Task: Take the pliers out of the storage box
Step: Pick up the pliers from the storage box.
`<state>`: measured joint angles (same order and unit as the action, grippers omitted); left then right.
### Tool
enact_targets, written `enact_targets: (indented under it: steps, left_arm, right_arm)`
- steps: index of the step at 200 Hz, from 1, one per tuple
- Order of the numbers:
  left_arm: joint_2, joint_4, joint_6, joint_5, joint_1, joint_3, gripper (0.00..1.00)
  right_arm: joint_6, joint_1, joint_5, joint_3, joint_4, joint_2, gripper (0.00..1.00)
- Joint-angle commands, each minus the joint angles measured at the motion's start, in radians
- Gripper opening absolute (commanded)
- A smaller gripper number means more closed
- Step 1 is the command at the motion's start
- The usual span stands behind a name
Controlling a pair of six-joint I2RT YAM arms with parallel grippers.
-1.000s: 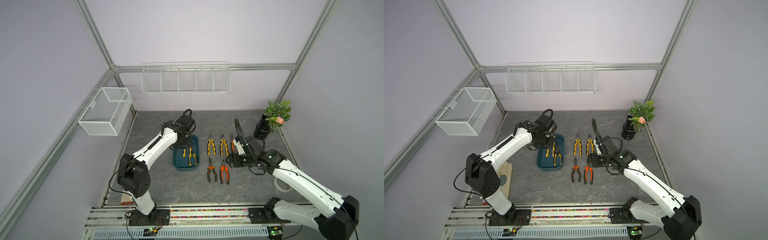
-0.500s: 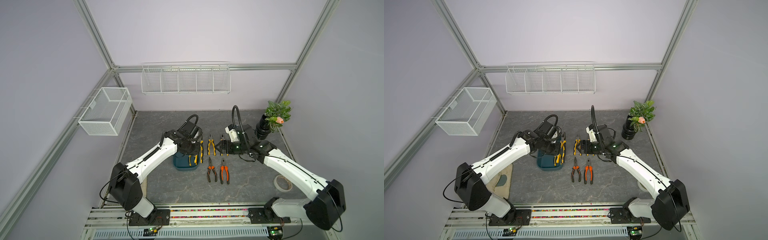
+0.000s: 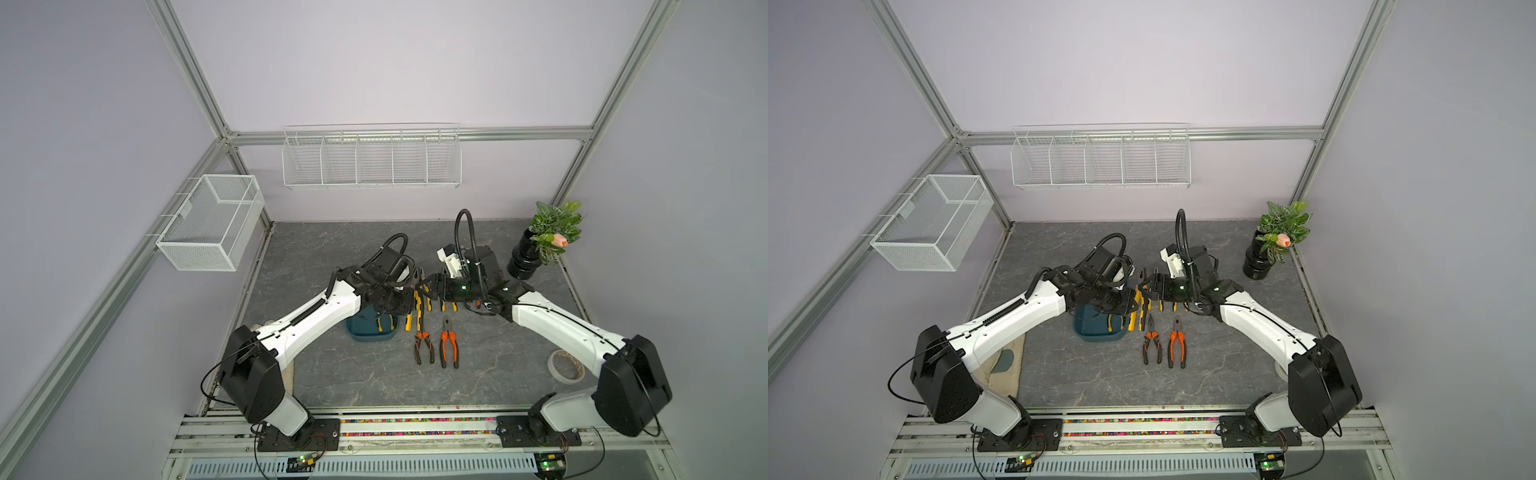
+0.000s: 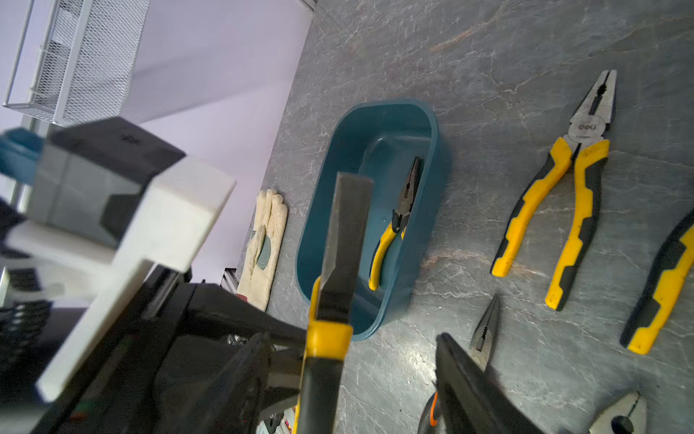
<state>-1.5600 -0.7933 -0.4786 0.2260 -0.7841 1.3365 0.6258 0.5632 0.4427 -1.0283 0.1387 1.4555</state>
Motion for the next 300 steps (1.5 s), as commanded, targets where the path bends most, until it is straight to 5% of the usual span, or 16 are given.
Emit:
enact_targets:
  steps: [1, 62, 126, 152, 192, 209, 300]
  left_arm:
    - [0.003, 0.065, -0.024, 0.031, -0.004, 0.015, 0.0]
    - [0.0, 0.093, -0.033, 0.067, -0.012, 0.009, 0.0]
    - [-0.009, 0.103, -0.04, 0.059, -0.013, 0.007, 0.0]
    - [-0.018, 0.098, -0.046, 0.058, -0.014, 0.007, 0.0]
    - [0.003, 0.113, -0.059, 0.051, -0.015, -0.016, 0.48]
    - [0.005, 0.117, -0.061, 0.055, -0.015, -0.019, 0.6]
    - [0.005, 0.135, -0.051, 0.041, -0.017, -0.058, 0.49]
  right_arm:
    - [0.016, -0.007, 0.031, -0.031, -0.029, 0.035, 0.7]
    - [0.032, -0.007, 0.035, -0.058, -0.06, 0.092, 0.57]
    - [0.062, -0.006, 0.052, -0.044, -0.089, 0.099, 0.07]
    - [0.066, -0.007, 0.04, -0.038, -0.098, 0.082, 0.06]
    - [0.094, -0.02, 0.002, -0.028, -0.124, 0.056, 0.07]
    - [0.124, -0.033, 0.001, -0.024, -0.138, 0.059, 0.06]
    - [0.377, -0.111, 0.129, 0.02, -0.323, 0.074, 0.06]
